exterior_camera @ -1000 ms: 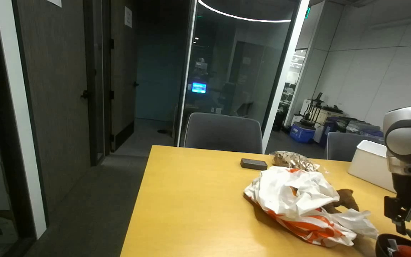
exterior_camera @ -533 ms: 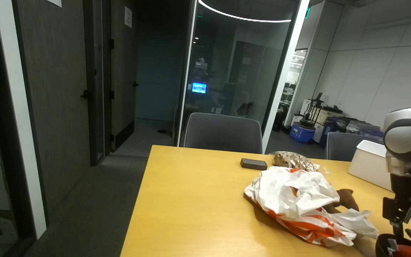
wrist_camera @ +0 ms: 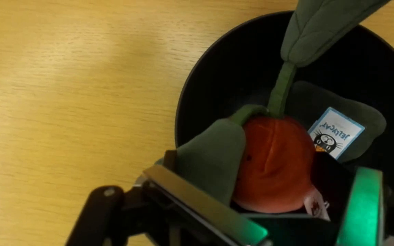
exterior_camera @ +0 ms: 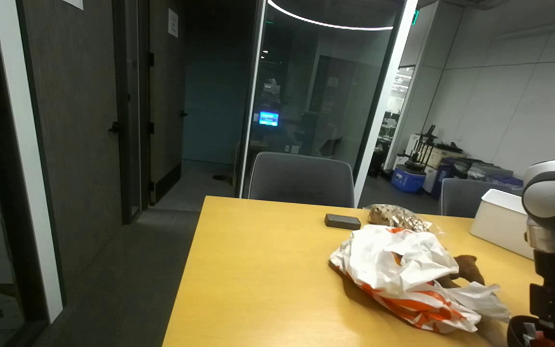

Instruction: Put the items on the table in the plastic bag

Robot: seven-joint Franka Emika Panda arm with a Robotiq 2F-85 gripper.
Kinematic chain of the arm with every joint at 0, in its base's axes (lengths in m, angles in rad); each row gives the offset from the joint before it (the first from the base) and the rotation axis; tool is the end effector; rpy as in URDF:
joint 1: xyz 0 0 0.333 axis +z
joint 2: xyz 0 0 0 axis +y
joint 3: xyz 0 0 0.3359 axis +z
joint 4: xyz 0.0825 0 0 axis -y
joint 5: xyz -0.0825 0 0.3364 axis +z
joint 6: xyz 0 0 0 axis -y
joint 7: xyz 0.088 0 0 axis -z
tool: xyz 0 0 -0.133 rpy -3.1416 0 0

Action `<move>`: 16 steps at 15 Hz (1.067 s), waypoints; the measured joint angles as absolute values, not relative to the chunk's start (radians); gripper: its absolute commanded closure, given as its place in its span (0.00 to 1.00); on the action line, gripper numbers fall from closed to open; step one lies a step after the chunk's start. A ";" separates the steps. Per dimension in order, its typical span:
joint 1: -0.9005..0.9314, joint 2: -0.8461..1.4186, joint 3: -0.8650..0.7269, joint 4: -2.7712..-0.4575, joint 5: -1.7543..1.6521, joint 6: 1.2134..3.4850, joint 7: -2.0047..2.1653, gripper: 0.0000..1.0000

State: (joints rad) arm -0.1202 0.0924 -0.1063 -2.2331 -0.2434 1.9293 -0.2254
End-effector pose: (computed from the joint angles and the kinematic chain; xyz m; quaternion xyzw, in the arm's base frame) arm 0.4301 -0.1220 0.3353 0.9727 0.0628 -0.2146 0.0614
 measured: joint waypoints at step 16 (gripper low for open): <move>-0.123 0.118 -0.107 -2.262 -0.202 1.974 -0.233 0.91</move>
